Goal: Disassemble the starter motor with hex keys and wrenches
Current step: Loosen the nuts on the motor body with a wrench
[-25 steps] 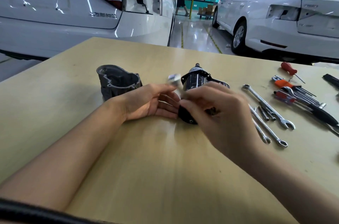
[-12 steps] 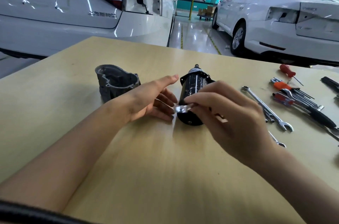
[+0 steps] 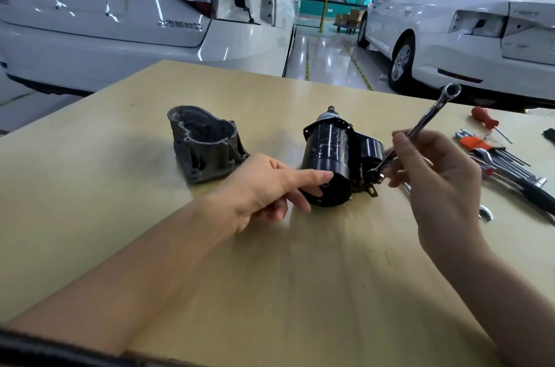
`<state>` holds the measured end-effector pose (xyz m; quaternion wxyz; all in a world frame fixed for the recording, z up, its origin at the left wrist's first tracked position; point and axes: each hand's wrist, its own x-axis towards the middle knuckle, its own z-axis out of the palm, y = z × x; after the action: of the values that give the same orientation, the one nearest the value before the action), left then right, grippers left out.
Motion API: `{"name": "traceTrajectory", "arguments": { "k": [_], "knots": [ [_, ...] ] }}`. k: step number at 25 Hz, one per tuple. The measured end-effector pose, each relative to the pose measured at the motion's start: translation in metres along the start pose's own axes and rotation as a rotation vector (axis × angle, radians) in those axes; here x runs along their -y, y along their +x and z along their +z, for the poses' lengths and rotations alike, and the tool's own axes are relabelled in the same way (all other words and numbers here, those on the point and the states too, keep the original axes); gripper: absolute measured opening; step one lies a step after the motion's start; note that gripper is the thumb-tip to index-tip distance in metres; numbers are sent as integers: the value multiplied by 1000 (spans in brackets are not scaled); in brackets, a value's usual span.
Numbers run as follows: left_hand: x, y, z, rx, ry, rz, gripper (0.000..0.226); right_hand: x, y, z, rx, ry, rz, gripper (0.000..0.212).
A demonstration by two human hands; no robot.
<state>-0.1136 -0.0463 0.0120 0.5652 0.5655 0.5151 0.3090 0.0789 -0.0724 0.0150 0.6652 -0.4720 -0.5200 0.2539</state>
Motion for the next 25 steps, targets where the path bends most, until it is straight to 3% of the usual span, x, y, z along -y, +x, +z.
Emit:
{"name": "traceTrajectory", "arguments": {
  "k": [7,12,21,25],
  "knots": [
    [-2,2,-4,-33,-55,-62,55,6,-16,-1,61,188,68,13],
    [5,8,-9,-173,9,12,48,0,-28,2,55,270,237,14],
    [6,11,-9,-111,69,61,54,-2,-32,5,101,304,242,4],
    [7,12,-10,-97,69,65,53,-2,-33,6,124,306,240,12]
  ]
}}
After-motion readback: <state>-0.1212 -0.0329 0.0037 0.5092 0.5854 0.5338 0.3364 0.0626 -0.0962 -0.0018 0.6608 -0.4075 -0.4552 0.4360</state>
